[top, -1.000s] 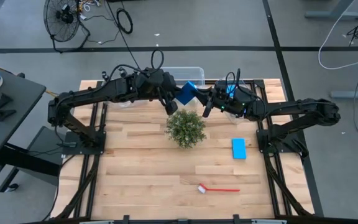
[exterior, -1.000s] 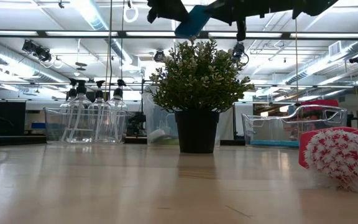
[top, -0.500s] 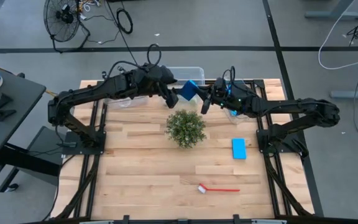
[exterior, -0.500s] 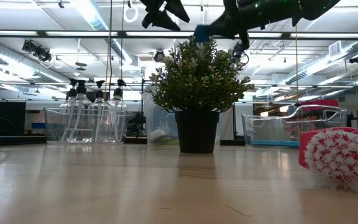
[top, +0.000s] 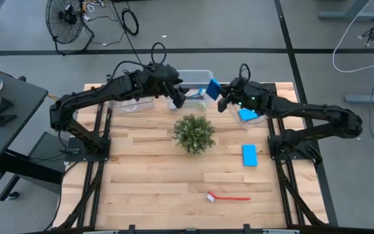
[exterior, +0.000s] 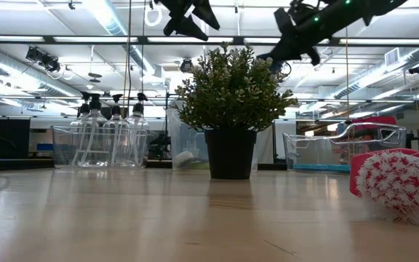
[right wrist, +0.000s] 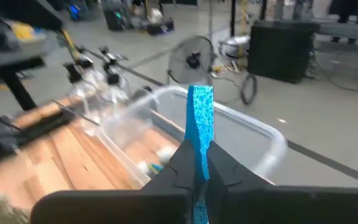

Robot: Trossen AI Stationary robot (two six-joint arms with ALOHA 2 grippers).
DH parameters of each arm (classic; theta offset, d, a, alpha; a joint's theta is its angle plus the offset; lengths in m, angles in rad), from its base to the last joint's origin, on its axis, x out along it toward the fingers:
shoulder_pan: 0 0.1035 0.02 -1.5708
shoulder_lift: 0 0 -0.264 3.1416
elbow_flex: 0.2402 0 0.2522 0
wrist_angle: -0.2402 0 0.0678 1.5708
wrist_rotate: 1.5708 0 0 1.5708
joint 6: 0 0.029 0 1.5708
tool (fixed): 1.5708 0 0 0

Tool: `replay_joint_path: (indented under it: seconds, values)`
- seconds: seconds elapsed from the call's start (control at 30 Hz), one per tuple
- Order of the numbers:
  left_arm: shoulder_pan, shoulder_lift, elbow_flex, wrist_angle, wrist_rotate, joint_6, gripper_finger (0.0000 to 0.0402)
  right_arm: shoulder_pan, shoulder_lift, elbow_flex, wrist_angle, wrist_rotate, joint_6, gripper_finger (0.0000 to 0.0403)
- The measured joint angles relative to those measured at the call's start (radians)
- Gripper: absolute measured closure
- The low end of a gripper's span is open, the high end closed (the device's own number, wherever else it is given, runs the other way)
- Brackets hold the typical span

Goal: Pick & Place Kitchen Sink Supplies
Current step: Put the blue sponge into the right transparent bin

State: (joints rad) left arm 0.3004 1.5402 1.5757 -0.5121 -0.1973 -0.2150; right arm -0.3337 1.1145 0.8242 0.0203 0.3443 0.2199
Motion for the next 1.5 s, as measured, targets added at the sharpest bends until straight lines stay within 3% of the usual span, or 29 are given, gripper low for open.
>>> replay_joint_path:
  seconds: [0.33,0.67,0.97,1.1,1.5]
  values:
    - [0.000,0.000,0.000,0.001,-0.003,-0.001,0.0154,-0.043,-0.125,0.000,-0.311,0.151,0.001,0.0393]
    - [0.000,0.000,0.000,0.006,-0.012,-0.005,0.0154,-0.066,-0.151,0.000,-0.507,0.286,-0.074,0.0392]
    - [0.000,0.000,0.000,0.006,-0.012,-0.010,0.0154,-0.066,-0.151,0.000,-0.686,0.305,-0.129,0.0382]
    - [0.000,0.000,0.000,0.007,-0.012,-0.010,0.0154,-0.067,-0.151,0.000,-0.756,0.301,-0.123,0.0349]
    - [0.000,0.000,0.000,0.007,-0.024,-0.041,0.0154,-0.067,-0.151,0.000,-0.775,0.286,-0.071,0.0194]
